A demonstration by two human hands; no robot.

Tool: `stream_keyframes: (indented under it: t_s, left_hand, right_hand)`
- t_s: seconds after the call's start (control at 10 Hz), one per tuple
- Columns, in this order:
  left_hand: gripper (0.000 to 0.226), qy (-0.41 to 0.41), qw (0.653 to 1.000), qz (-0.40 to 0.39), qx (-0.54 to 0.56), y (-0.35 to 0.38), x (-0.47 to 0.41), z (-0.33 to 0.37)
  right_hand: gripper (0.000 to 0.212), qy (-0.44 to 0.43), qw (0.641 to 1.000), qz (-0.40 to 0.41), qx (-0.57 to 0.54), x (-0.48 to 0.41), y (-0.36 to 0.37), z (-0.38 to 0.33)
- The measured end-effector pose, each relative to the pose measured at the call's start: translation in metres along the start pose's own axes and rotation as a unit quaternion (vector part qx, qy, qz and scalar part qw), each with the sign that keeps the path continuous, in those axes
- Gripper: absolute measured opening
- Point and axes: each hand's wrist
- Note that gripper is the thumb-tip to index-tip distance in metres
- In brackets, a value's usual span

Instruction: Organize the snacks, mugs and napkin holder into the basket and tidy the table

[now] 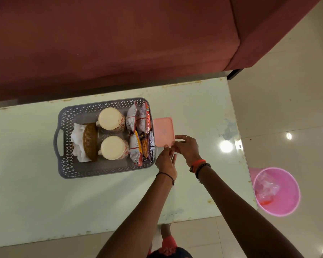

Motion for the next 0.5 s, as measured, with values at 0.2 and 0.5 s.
stream_keyframes:
  t_s: [0.2,0.5]
  left_hand:
    - [0.019,0.032,0.997,-0.007,-0.074,-0.005,0.002,0.001]
    - [0.043,0.229,0.867,-0.050,-0.440,-0.051,0.033,-0.020]
  right_hand:
    - [0.028,-0.023,0.998,0.002,0.050,0.002,-0.008,-0.001]
    - [0.039,-0.096,0.968,0.061,0.222,0.053,-0.017,0.021]
Point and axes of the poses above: each hand's wrist, its own x-axis away from the middle knuckle, its own y-axis out of the palm, z = x × y, and after that the axes turned 9 degrees about z, right-handed
